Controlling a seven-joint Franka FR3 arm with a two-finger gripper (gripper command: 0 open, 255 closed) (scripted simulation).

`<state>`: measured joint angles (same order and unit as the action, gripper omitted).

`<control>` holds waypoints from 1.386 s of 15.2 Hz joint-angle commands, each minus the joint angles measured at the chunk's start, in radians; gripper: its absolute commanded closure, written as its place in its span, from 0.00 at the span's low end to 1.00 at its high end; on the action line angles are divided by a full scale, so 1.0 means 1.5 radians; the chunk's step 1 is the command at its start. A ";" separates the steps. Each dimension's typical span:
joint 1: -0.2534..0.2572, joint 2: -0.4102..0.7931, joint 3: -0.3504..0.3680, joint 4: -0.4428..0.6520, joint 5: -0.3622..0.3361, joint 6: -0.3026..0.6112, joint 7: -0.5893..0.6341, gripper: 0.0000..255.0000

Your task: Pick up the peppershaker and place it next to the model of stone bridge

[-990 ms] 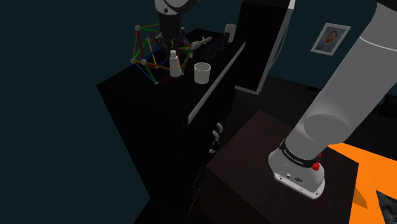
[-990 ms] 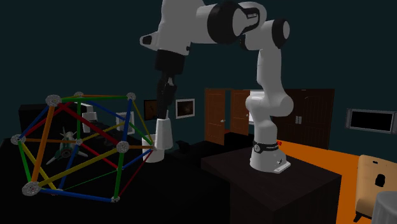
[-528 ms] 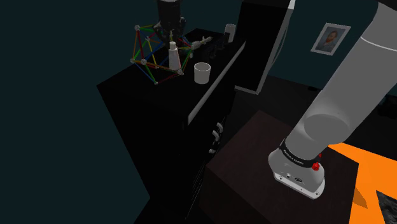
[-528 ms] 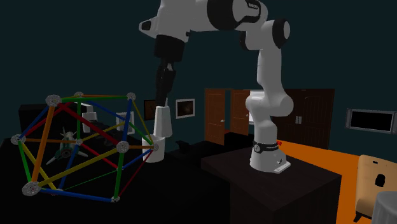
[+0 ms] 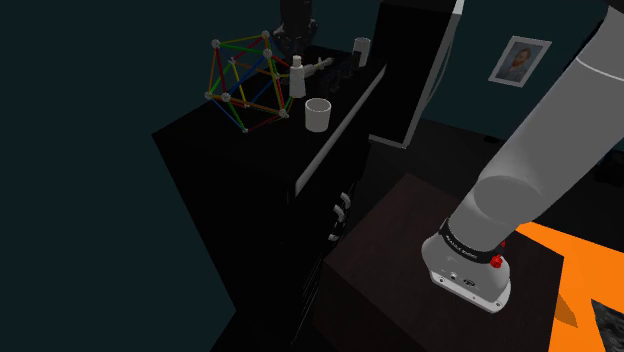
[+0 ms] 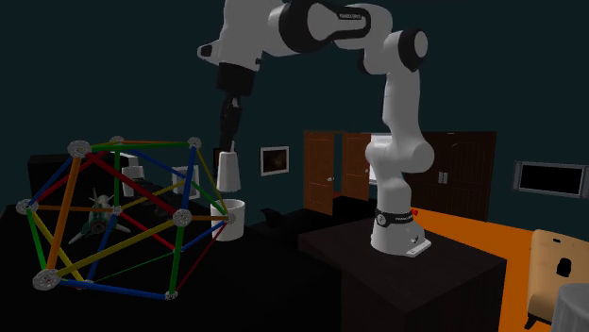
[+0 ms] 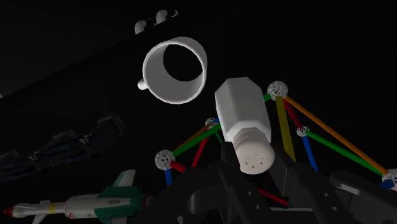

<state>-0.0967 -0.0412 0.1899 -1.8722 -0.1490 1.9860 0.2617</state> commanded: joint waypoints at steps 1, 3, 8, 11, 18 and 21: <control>-0.014 -0.014 -0.016 -0.011 0.007 0.003 -0.034 1.00; -0.029 -0.016 -0.034 -0.014 0.012 0.008 -0.067 1.00; -0.064 -0.010 -0.076 -0.007 0.023 0.016 -0.149 1.00; -0.086 0.001 -0.101 0.006 0.031 0.018 -0.198 1.00; -0.138 0.049 -0.154 0.066 0.054 0.015 -0.311 1.00; -0.161 0.079 -0.175 0.104 0.067 0.009 -0.359 1.00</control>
<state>-0.3249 0.0686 -0.0607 -1.7268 -0.0559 2.0008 -0.2487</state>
